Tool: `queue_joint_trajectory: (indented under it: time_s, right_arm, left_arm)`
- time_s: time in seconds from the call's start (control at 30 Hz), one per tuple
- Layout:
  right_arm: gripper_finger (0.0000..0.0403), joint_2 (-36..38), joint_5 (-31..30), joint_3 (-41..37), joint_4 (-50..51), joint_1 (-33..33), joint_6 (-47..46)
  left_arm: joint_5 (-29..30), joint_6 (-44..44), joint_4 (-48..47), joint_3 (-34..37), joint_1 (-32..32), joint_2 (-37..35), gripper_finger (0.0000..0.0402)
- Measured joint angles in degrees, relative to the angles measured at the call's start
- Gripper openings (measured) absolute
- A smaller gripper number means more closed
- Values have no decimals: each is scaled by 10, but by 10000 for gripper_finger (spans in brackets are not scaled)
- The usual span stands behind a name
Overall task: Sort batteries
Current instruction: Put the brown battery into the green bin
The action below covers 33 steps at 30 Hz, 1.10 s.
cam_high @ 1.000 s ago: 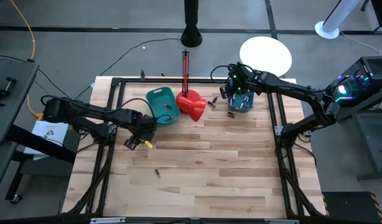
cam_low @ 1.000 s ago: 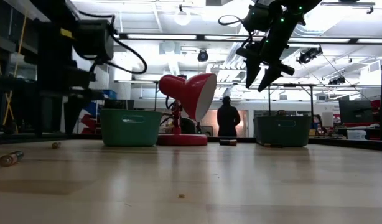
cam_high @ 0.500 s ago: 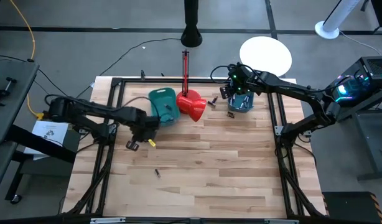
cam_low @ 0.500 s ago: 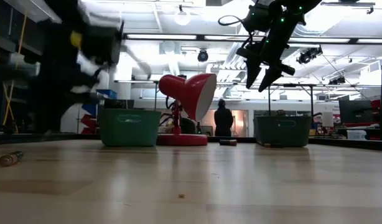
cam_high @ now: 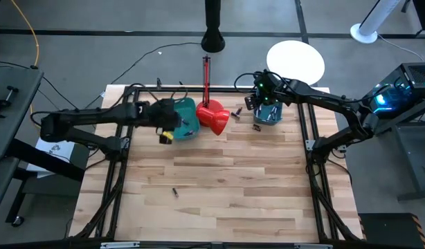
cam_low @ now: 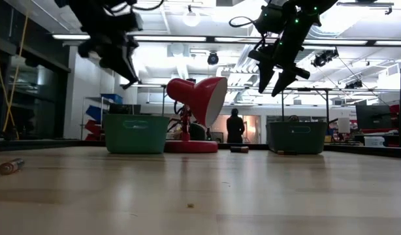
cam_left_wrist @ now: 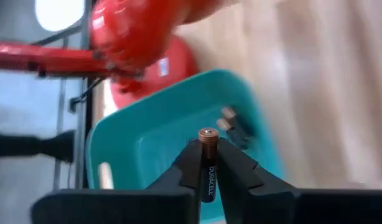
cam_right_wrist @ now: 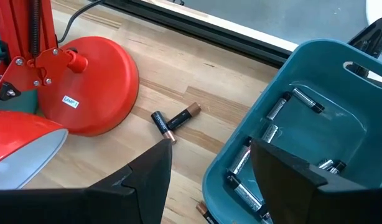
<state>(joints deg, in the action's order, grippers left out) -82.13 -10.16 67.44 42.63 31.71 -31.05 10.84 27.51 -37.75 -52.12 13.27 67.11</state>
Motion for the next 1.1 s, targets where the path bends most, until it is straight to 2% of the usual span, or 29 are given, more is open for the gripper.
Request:
queue_joint_trajectory:
  time_s: [0.17,0.33,0.43,0.5,0.63,0.7,0.83,0.93,1.1]
  right_arm:
    - [213,0,8,0,3,0,0]
    - [213,0,8,0,5,0,0]
    - [213,0,9,0,10,0,0]
    - [213,0,10,0,13,0,0]
    - [213,0,10,0,17,0,6]
    - [213,0,10,0,18,0,12]
    - [213,0,10,0,20,0,14]
    - [213,0,10,0,21,0,15]
    - [213,0,10,0,23,0,16]
  left_arm:
    - [9,-7,7,0,34,27,102]
    - [12,-85,-17,-14,14,21,180]
    - [-45,-131,-63,-35,-20,8,212]
    - [-97,-132,-99,-35,-64,3,220]
    - [-98,-66,-156,-19,-192,9,220]
    - [-105,-36,-131,5,-254,13,220]
    - [-122,4,-22,46,-351,34,220]
    - [-118,24,29,49,-387,70,220]
    - [-138,26,55,50,-403,146,220]
